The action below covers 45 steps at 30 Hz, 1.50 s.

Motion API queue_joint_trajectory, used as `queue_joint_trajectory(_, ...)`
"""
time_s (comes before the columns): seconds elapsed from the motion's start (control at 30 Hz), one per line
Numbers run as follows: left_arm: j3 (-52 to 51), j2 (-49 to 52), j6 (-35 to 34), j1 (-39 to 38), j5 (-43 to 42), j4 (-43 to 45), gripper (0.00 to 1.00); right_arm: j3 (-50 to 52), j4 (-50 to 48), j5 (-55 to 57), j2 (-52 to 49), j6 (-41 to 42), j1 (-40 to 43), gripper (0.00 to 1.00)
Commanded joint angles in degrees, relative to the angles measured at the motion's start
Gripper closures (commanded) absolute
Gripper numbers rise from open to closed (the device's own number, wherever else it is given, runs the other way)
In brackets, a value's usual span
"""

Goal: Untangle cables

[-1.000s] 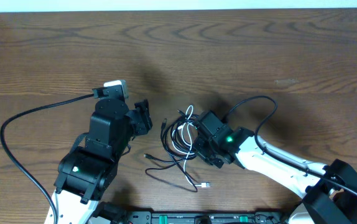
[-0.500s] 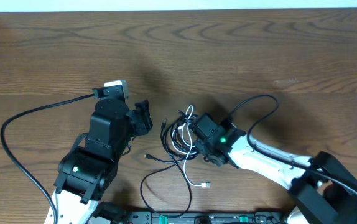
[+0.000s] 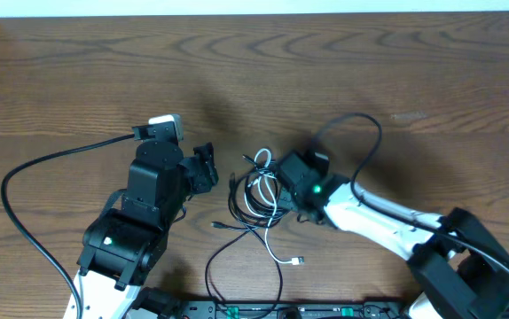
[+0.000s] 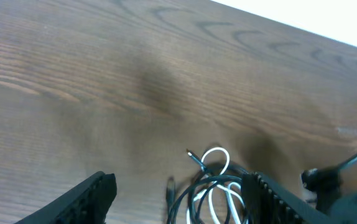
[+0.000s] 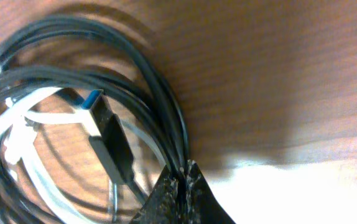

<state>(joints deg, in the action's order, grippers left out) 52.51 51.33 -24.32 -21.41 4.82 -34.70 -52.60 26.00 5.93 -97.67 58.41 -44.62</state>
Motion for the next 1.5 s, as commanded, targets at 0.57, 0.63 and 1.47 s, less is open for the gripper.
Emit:
queue_joint_trajectory(0.57,1.36,6.51,3.65,0.22,-13.03,-2.21,0.14,-48.87,24.37,8.20,8.52,-41.75,19.45,0.99)
queue_joint_trajectory(0.63,1.36,7.13,3.69,0.13,-13.44,-1.62,0.14,-53.13,23.04,4.90,8.52,-41.55,22.82,0.99)
queue_joint_trajectory(1.47,1.36,7.39,6.73,0.07,-19.85,0.90,0.13,-56.24,66.49,-13.40,-11.69,-49.70,27.12,0.01)
